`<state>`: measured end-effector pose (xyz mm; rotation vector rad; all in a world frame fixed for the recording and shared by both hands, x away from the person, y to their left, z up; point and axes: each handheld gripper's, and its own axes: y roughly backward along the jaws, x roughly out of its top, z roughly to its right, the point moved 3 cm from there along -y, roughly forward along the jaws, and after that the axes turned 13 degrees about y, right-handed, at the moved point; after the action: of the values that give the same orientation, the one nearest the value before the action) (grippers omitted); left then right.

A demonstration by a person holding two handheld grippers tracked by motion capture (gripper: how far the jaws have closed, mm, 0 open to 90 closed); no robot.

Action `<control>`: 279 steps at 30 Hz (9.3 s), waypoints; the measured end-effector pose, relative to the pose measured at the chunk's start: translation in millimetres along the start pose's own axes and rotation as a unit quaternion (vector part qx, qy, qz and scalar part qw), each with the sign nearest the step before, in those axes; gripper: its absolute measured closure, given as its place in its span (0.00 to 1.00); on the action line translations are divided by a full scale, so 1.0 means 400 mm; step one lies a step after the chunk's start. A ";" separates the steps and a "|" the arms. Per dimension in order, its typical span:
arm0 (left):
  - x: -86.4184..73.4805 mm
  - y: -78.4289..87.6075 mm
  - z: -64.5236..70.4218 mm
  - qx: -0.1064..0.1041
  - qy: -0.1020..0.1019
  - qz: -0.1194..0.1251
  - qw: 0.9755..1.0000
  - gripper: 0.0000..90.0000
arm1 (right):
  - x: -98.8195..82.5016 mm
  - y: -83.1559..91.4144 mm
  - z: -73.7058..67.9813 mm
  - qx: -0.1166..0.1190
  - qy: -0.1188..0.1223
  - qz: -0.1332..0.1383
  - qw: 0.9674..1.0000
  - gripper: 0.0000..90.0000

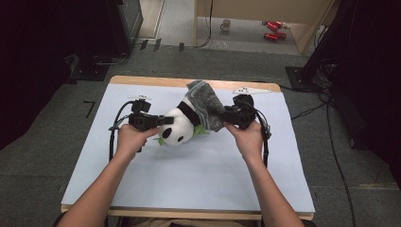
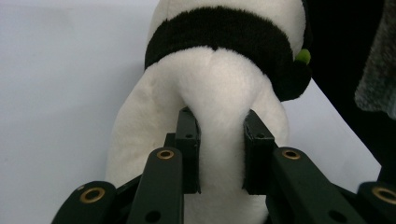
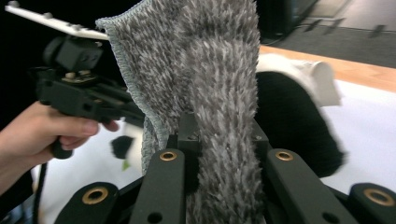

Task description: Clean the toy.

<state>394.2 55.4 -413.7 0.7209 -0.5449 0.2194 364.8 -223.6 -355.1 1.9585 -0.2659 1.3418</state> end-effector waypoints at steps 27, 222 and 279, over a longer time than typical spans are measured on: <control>-0.034 -0.031 -0.004 -0.032 0.092 -0.001 0.995 0.79 | -0.137 -0.213 -0.250 0.065 0.108 -0.092 0.988 0.87; -0.059 0.018 -0.095 -0.055 -0.148 0.006 0.988 0.48 | -0.061 -0.028 0.063 -0.049 0.019 -0.006 0.999 0.85; 0.064 -0.006 -0.246 -0.006 -0.049 0.093 0.994 0.43 | -0.351 0.005 0.293 -0.162 -0.061 -0.185 0.967 0.74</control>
<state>455.5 120.6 -462.3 0.6710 -0.7084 0.3546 387.3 -335.3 -498.4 1.7112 -0.1546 0.8790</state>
